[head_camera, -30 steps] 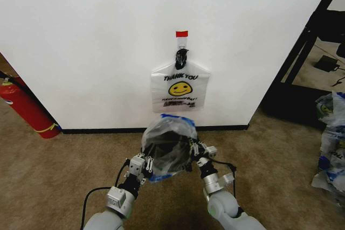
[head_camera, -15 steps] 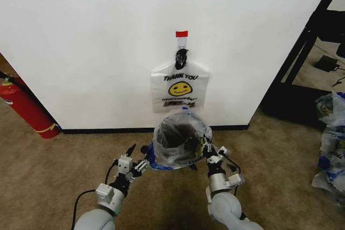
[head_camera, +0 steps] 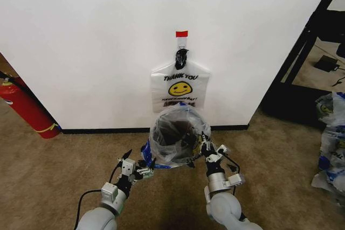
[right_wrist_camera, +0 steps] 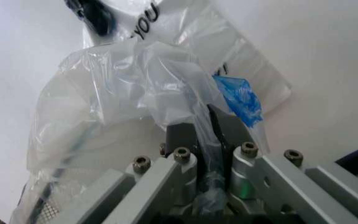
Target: Pick up the garbage bag from the wall and place it over the trash bin.
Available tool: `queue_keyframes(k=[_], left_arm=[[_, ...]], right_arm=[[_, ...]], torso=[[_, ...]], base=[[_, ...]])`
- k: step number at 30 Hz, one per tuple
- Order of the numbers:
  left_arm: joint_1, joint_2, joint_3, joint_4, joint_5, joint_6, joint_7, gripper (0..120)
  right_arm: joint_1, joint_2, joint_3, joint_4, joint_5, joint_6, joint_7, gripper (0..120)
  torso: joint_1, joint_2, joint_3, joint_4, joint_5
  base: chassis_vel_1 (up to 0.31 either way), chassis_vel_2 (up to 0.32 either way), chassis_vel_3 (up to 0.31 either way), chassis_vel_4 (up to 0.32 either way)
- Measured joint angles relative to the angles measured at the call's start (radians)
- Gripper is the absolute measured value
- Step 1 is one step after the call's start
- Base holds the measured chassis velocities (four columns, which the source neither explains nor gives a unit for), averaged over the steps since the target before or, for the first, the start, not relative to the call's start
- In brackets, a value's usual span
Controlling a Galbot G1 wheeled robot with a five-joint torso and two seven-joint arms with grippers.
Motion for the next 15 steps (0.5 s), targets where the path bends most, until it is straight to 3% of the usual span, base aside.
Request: queue_keyframes(k=[10,15], left_arm=[[0.004,-0.008,-0.006,0.001,-0.004,-0.018,-0.012,108],[0.007,-0.013,-0.01,-0.006,-0.07,-0.029,-0.002,93]], right_arm=[[0.001,0.0,0.004,0.012,-0.006,0.0,0.0,1],[-0.003,-0.001,0.013,0.026,-0.002,0.0,0.003,1]], torso=[[0.0,0.0,0.0,0.0,-0.0001],[0.0,0.0,0.0,0.0,0.0]], base=[[0.0,0.0,0.0,0.0],[0.0,0.0,0.0,0.0]])
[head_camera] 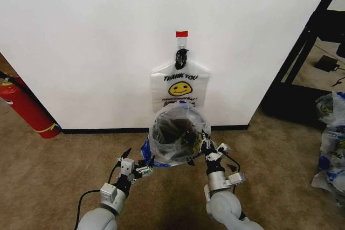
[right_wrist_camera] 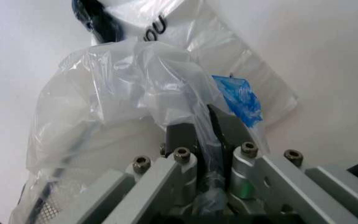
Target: Pick up the garbage bag from the wall and place it over the trash bin.
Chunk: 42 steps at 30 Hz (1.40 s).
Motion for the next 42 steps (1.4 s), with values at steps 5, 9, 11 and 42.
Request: queue_keyframes(k=[5,9,11,42], left_arm=[[0.006,-0.012,-0.001,-0.008,-0.052,-0.009,0.014,77],[0.007,-0.012,-0.002,-0.009,-0.061,-0.013,0.019,64],[0.008,-0.012,-0.004,-0.011,-0.063,-0.014,0.021,56],[-0.022,-0.057,0.01,0.064,-0.053,-0.152,0.137,0]], right_arm=[[-0.004,-0.001,0.003,0.007,0.006,0.0,0.002,1],[-0.005,-0.003,0.003,0.01,0.007,-0.001,0.003,1],[-0.004,-0.003,0.004,0.01,0.007,-0.001,0.004,1],[-0.055,-0.013,-0.013,0.18,0.168,-0.145,0.049,1]], torso=[[0.0,0.0,0.0,0.0,0.0],[0.0,0.0,0.0,0.0,0.0],[0.0,0.0,0.0,0.0,0.0],[0.0,0.0,0.0,0.0,0.0]], base=[[0.0,0.0,0.0,0.0],[0.0,0.0,0.0,0.0],[0.0,0.0,0.0,0.0],[0.0,0.0,0.0,0.0]])
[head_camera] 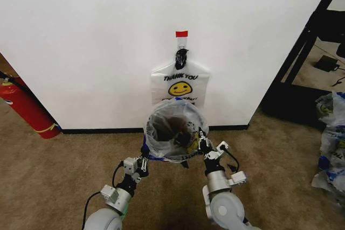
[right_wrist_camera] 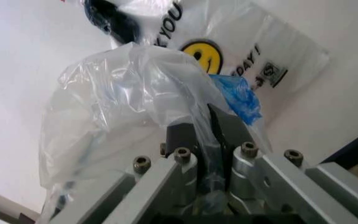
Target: Pick up the garbage bag from the wall and place it over the trash bin.
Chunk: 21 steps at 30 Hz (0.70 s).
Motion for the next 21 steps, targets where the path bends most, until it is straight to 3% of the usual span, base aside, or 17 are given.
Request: queue_keyframes(k=[4,8,10,15,21], left_arm=[[0.002,0.007,-0.007,0.006,0.004,-0.03,-0.001,0],[0.016,0.026,-0.023,0.007,0.029,-0.045,0.027,23],[0.018,0.028,-0.024,0.006,0.033,-0.045,0.031,25],[0.02,0.04,-0.042,0.006,0.051,-0.053,0.079,48],[0.019,0.048,-0.056,0.018,0.06,-0.054,0.126,67]], right_arm=[[0.0,0.0,-0.001,0.001,0.0,-0.012,0.009,1],[0.012,0.01,0.0,-0.014,-0.013,-0.015,0.023,1],[0.014,0.011,0.001,-0.017,-0.016,-0.014,0.024,1],[0.038,0.016,0.011,-0.051,-0.035,-0.003,0.027,1],[0.05,0.015,0.024,-0.075,-0.045,0.002,0.018,1]], torso=[[0.0,0.0,0.0,0.0,0.0],[0.0,0.0,0.0,0.0001,0.0001],[0.0,0.0,0.0,0.0001,0.0],[0.0,0.0,0.0,0.0001,-0.0001],[0.0,0.0,0.0,0.0,0.0]], base=[[0.0,0.0,0.0,0.0],[0.0,0.0,0.0,0.0],[0.0,0.0,0.0,0.0],[0.0,0.0,0.0,0.0],[0.0,0.0,0.0,0.0]])
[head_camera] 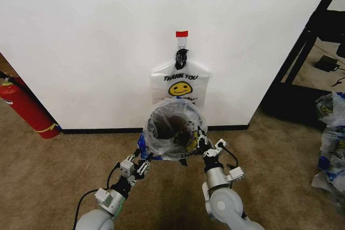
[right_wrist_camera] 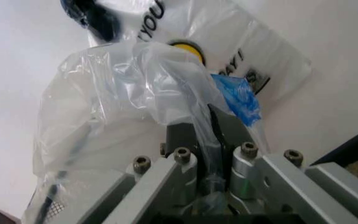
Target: Pick up the garbage bag from the wall and place it over the trash bin.
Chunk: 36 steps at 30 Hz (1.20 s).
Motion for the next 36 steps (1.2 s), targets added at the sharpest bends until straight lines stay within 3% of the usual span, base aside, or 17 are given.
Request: queue_keyframes(k=[2,10,15,17,24,36], left_arm=[[0.003,0.003,-0.007,0.009,0.002,-0.004,0.033,78],[0.006,0.007,-0.031,0.037,-0.001,-0.033,0.149,102],[0.012,0.003,-0.039,0.027,-0.015,-0.06,0.119,111],[0.019,0.0,-0.038,0.008,-0.013,-0.069,0.052,113],[0.021,-0.016,-0.014,-0.052,-0.049,-0.021,-0.117,114],[-0.015,-0.024,-0.02,-0.001,0.0,-0.015,-0.129,101]], right_arm=[[0.006,-0.001,0.01,-0.003,0.004,-0.001,-0.001,1],[0.008,-0.005,0.028,0.007,0.018,-0.008,-0.003,1],[0.006,-0.007,0.042,0.014,0.021,-0.009,-0.003,1],[0.005,-0.009,0.048,0.017,0.025,-0.009,-0.003,1],[-0.004,-0.009,0.049,0.025,0.028,-0.008,-0.004,1],[-0.029,-0.012,0.044,0.09,0.035,-0.021,0.007,1]], torso=[[0.0,0.0,0.0,0.0,0.0],[0.0,0.0,0.0,0.0,0.0],[0.0,0.0,0.0,-0.0001,-0.0001],[0.0,0.0,0.0,0.0,0.0],[0.0,0.0,0.0,0.0,0.0],[0.0,0.0,0.0,0.0,-0.0003]], base=[[0.0,0.0,0.0,0.0],[0.0,0.0,0.0,0.0],[0.0,0.0,0.0,0.0],[0.0,0.0,0.0,0.0],[0.0,0.0,0.0,0.0],[0.0,0.0,0.0,0.0]])
